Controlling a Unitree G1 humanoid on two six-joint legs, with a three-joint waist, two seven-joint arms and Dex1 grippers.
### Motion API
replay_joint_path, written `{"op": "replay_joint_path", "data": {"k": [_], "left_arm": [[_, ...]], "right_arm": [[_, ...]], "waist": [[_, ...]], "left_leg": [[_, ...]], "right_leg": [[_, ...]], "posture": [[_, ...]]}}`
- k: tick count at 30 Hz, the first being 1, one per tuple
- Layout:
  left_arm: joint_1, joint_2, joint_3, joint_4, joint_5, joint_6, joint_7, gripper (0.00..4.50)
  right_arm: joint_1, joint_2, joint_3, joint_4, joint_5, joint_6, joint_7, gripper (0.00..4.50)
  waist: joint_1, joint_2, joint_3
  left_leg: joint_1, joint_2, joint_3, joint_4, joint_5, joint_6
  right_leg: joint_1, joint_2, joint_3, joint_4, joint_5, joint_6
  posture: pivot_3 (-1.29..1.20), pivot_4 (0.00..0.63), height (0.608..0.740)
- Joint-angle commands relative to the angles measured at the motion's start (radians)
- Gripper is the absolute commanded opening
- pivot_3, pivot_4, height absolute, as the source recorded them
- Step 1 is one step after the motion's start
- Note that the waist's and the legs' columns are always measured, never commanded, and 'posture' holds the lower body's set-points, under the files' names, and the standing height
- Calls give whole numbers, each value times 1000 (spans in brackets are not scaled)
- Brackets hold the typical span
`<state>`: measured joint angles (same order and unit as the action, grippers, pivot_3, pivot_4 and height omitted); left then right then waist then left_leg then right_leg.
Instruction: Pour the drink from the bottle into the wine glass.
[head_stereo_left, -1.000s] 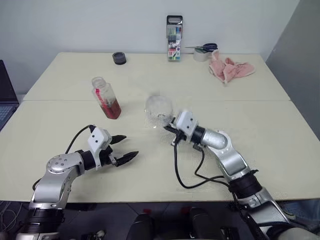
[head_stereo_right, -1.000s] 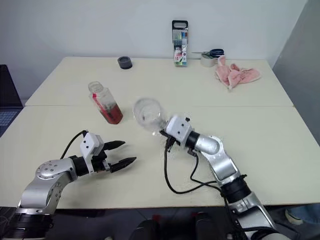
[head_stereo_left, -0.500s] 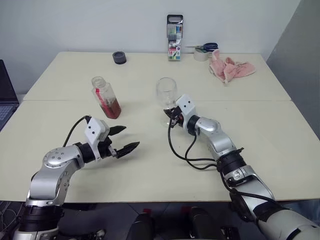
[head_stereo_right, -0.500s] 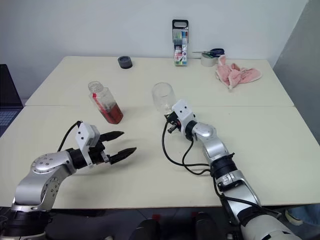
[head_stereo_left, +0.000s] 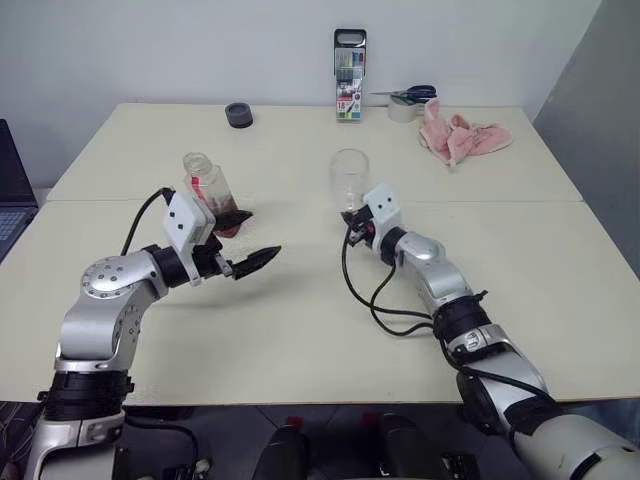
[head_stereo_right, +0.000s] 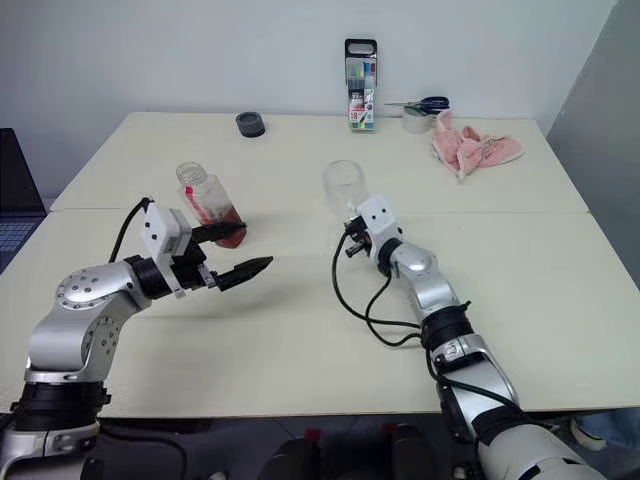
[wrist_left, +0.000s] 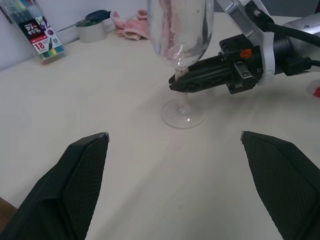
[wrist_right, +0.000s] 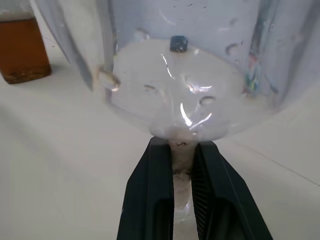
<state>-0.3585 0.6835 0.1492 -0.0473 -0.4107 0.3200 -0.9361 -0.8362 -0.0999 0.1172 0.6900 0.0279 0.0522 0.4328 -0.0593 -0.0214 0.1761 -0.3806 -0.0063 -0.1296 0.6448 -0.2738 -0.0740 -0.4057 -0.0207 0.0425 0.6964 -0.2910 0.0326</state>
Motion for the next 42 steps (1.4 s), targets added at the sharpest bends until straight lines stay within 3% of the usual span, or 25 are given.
{"op": "replay_joint_path", "data": {"k": [1, 7, 19, 20, 36, 42], "left_arm": [[-21, 2, -5, 12, 8, -40, -19, 4500], [-54, -5, -33, 83, 26, -101, -54, 4500], [-72, -18, -59, 64, 35, -109, -47, 4500], [-72, -18, -61, 57, 34, -104, -44, 4500], [-62, -47, -43, -15, 3, -47, 27, 4500], [-37, -49, -45, -20, 17, -58, 40, 4500]], "right_arm": [[-15, -16, -25, -25, 0, -18, -7, 204], [21, -29, -38, -68, 15, 21, 11, 204], [44, -9, -30, -121, 17, 35, 13, 4368], [45, -8, -31, -124, 17, 36, 12, 4476], [165, -46, -48, -333, 43, 140, 2, 4476], [168, 10, -81, -336, 86, 173, -35, 4476]], "waist": [[-1, 0, 0], [0, 0, 0], [-3, 0, 0], [-3, 0, 0], [-1, 0, 0], [-3, 0, 0]], "left_leg": [[0, 0, 0, 0, 0, 0], [0, 0, 0, 0, 0, 0], [0, 0, 0, 0, 0, 0], [0, 0, 0, 0, 0, 0], [-1, 0, 0, 0, 0, 0], [0, 0, 0, 0, 0, 0]], "right_leg": [[0, 0, 0, 0, 0, 0], [0, 0, 0, 0, 0, 0], [0, 0, 0, 0, 0, 0], [0, 0, 0, 0, 0, 0], [0, 0, 0, 0, 0, 0], [0, 0, 0, 0, 0, 0]], "posture": [[0, 150, 740], [0, 150, 740], [0, 150, 740], [0, 150, 740], [0, 150, 740], [0, 150, 740]]}}
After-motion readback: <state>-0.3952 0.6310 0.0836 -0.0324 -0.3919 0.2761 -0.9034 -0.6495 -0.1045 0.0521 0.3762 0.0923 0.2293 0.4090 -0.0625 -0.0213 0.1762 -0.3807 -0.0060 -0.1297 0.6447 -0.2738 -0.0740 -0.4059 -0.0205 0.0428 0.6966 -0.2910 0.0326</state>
